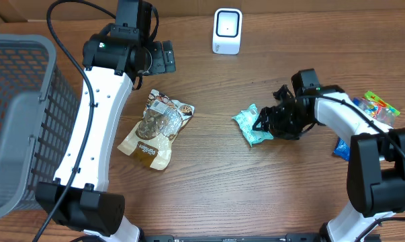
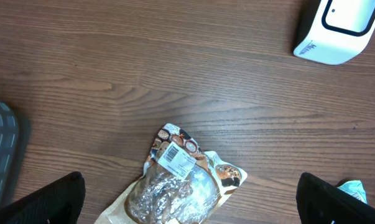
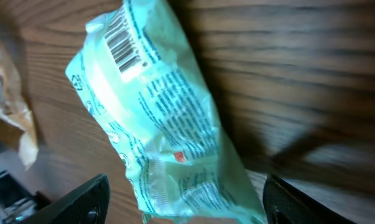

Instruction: Scan the item barcode

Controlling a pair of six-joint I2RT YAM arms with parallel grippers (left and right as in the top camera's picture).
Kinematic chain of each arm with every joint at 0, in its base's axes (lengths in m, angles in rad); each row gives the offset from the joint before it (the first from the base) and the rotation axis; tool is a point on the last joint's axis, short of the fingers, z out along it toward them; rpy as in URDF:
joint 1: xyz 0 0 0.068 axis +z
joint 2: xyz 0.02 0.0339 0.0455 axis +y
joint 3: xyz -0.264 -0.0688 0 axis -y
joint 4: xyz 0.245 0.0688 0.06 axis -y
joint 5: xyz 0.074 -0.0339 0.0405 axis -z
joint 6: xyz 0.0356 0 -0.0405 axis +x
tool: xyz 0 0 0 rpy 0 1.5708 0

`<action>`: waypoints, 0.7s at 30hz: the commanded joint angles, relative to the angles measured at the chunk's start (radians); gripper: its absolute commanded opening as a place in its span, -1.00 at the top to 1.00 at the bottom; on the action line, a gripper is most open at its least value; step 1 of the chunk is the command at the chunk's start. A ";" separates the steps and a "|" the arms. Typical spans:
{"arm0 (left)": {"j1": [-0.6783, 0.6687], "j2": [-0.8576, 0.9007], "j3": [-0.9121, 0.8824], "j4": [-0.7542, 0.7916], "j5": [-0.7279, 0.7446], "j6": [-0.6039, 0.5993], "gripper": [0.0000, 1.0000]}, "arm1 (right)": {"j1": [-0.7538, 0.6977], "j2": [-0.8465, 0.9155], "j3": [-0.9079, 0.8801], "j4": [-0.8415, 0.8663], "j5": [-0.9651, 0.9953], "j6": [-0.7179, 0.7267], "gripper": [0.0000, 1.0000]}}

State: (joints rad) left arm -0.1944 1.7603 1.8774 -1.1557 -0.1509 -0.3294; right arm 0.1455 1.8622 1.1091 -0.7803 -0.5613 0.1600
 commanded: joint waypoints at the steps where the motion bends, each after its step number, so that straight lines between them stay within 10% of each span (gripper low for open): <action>1: 0.005 -0.015 0.016 0.001 -0.006 0.023 -1.00 | -0.001 0.002 -0.050 0.065 -0.095 0.065 -0.49; 8: 0.004 -0.015 0.016 0.000 -0.006 0.023 -1.00 | -0.001 0.002 -0.078 0.174 -0.089 0.248 -0.13; 13: 0.004 -0.015 0.016 0.000 -0.006 0.023 -1.00 | -0.001 0.002 -0.078 0.232 -0.069 0.286 0.88; 21: 0.004 -0.015 0.016 0.000 -0.005 0.023 -1.00 | -0.001 0.002 -0.066 0.275 -0.121 0.232 0.92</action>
State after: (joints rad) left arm -0.1944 1.7603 1.8774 -1.1557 -0.1509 -0.3294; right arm 0.1455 1.8622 1.0317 -0.5121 -0.6476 0.4137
